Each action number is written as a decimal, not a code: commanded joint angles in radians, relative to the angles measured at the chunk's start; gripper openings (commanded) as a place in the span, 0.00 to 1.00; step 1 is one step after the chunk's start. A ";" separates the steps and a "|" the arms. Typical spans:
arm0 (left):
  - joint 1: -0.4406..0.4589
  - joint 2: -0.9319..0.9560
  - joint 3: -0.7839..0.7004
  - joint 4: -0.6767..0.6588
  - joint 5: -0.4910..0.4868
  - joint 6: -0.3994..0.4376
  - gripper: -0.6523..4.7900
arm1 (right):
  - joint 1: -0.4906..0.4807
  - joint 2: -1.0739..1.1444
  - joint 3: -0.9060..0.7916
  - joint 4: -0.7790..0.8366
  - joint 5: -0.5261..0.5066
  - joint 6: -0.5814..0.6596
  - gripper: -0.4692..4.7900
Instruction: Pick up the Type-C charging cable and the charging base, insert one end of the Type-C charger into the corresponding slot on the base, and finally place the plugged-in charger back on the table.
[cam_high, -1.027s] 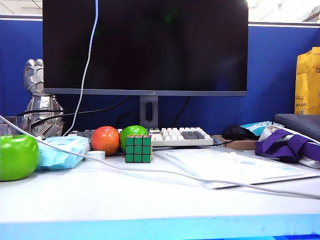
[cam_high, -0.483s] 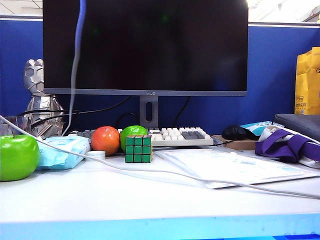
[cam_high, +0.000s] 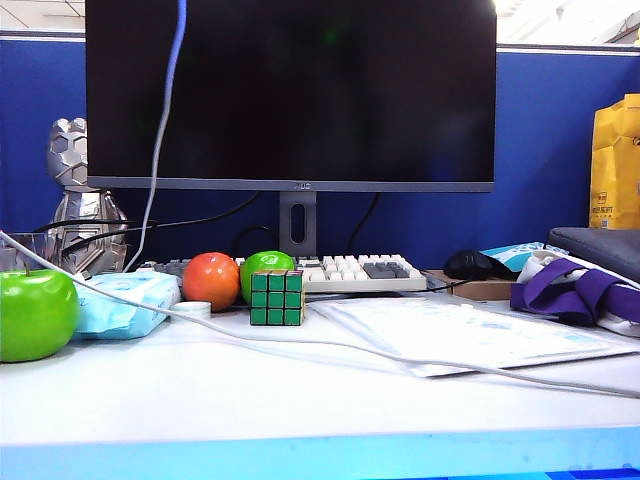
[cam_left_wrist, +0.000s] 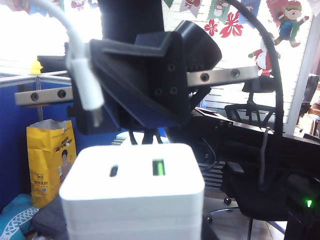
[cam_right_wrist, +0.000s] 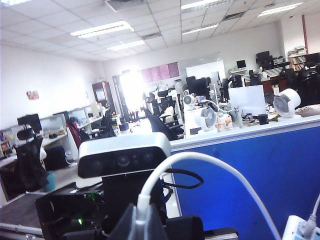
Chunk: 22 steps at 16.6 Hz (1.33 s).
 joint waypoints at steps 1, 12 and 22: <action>-0.001 -0.002 0.004 0.027 -0.005 0.001 0.11 | 0.002 -0.006 0.003 0.013 0.008 0.019 0.09; -0.001 -0.006 0.005 0.056 -0.003 -0.001 0.11 | 0.068 0.002 0.003 0.004 -0.028 -0.016 0.09; -0.001 -0.016 0.005 0.063 0.011 -0.022 0.11 | 0.044 0.002 0.003 0.000 -0.027 -0.011 0.09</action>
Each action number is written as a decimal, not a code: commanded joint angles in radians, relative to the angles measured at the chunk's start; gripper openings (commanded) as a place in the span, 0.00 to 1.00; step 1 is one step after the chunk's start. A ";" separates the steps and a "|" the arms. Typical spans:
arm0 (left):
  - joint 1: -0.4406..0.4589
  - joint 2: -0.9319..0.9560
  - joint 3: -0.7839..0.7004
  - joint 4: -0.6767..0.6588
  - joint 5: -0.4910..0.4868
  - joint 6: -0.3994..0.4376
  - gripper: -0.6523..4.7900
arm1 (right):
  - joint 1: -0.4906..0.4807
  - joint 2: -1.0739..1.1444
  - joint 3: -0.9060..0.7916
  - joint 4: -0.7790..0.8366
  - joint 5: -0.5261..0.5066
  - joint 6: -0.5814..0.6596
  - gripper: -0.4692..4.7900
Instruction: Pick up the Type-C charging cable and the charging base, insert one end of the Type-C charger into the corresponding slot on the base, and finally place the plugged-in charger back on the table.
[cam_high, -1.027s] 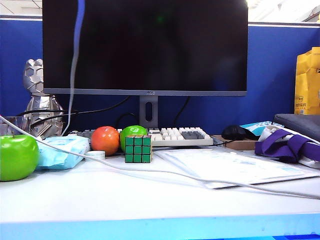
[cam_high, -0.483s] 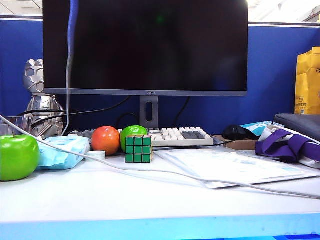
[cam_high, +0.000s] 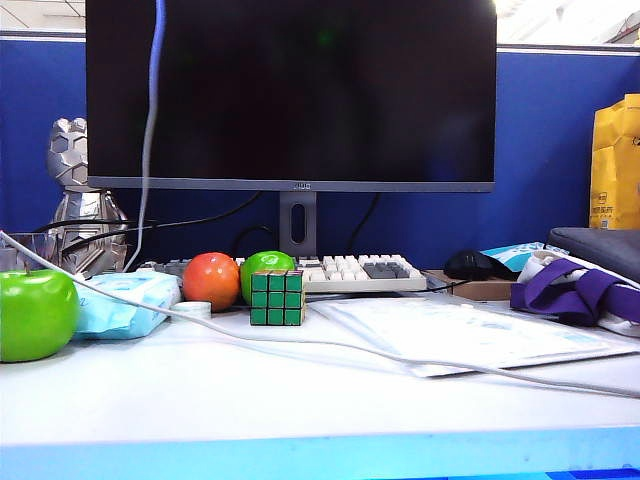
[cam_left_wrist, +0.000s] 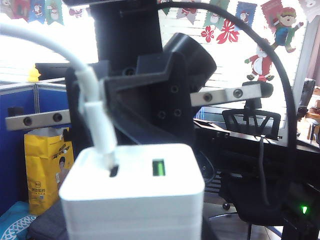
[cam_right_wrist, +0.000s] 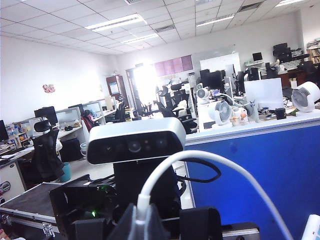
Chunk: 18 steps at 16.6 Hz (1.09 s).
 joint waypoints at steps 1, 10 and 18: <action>-0.001 -0.008 0.005 0.038 0.004 -0.003 0.11 | 0.001 -0.006 0.003 -0.014 -0.003 -0.002 0.09; 0.000 -0.008 0.005 0.051 0.044 -0.028 0.11 | 0.003 -0.011 0.004 -0.039 -0.040 0.017 0.09; 0.000 -0.008 0.005 0.051 0.042 -0.029 0.11 | 0.008 -0.014 0.004 -0.040 -0.040 0.071 0.09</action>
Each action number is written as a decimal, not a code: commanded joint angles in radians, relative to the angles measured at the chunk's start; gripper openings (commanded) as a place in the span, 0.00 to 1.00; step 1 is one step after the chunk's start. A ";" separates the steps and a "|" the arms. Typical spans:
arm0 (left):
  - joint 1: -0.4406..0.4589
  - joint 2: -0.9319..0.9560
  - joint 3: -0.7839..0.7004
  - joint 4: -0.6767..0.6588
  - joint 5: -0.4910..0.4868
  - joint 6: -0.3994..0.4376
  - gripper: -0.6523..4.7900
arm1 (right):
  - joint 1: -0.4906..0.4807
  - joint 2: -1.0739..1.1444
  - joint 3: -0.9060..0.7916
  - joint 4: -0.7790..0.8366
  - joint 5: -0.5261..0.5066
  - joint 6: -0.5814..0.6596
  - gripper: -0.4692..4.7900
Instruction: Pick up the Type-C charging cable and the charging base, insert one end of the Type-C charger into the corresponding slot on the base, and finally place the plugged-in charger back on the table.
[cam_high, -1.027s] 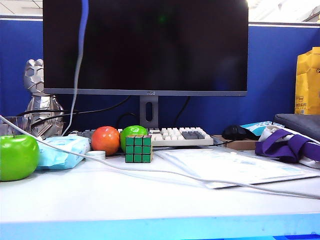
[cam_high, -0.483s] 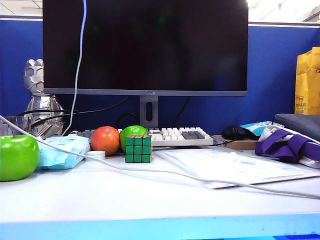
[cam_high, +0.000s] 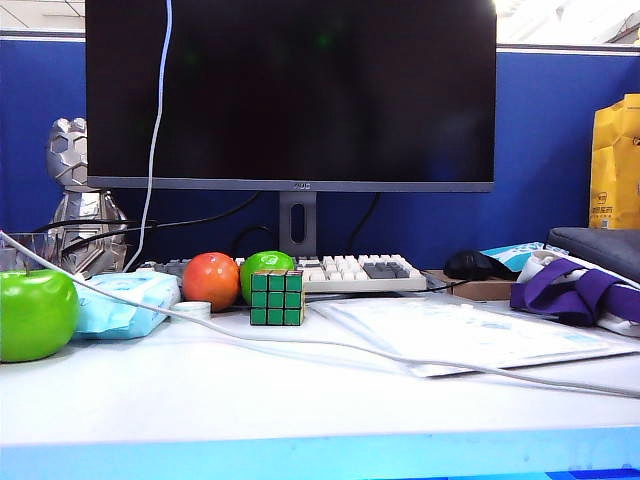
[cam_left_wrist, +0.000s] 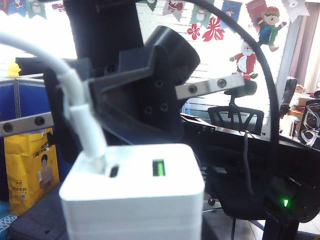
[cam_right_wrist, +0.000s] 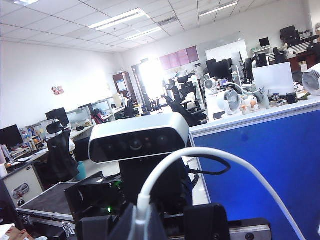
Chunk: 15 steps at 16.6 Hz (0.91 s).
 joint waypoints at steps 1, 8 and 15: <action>0.000 -0.008 0.009 0.045 -0.011 -0.003 0.11 | 0.004 -0.005 0.003 0.002 -0.014 0.025 0.09; 0.000 -0.008 0.009 0.046 -0.036 -0.011 0.11 | 0.004 -0.007 0.003 0.018 -0.029 0.016 0.09; 0.000 -0.010 0.009 0.163 -0.025 -0.050 0.11 | 0.000 -0.008 0.003 -0.022 -0.084 -0.051 0.09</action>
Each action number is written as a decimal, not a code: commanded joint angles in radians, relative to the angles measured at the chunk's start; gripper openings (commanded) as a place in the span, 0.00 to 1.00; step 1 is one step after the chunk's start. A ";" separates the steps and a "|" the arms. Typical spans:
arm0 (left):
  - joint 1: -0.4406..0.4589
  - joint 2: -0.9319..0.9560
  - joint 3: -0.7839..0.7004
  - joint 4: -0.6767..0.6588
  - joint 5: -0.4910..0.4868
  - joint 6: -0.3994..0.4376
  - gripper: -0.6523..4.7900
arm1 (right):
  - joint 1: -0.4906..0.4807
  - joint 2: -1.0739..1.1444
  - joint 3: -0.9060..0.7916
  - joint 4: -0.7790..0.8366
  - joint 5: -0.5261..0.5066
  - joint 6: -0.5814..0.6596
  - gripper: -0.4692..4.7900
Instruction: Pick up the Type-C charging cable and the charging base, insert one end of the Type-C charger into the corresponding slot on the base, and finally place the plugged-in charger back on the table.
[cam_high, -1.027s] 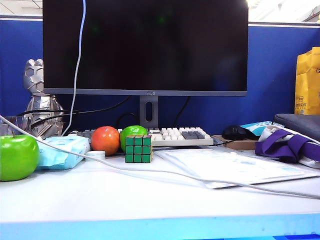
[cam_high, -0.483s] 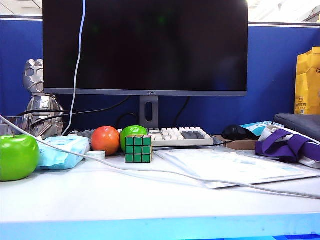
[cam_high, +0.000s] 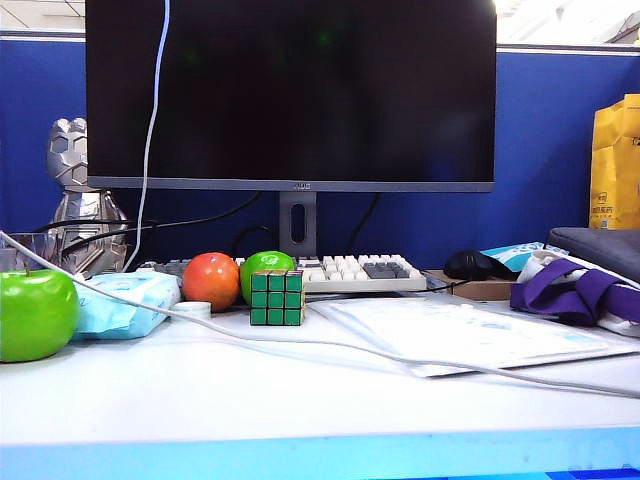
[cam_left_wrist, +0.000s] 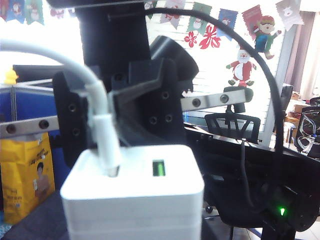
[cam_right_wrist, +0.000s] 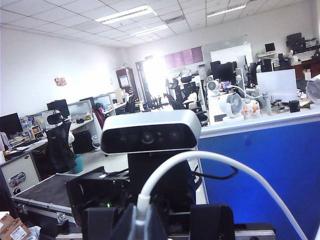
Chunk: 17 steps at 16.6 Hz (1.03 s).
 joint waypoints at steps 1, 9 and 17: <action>0.000 -0.010 0.012 0.097 -0.015 -0.029 0.11 | 0.000 -0.005 -0.001 -0.033 -0.061 -0.001 0.09; 0.031 -0.022 0.012 0.096 0.000 -0.032 0.11 | 0.000 -0.009 -0.001 -0.105 -0.111 -0.040 0.09; 0.058 -0.034 0.011 0.095 -0.023 -0.062 0.11 | 0.000 -0.009 -0.001 -0.165 -0.154 -0.088 0.08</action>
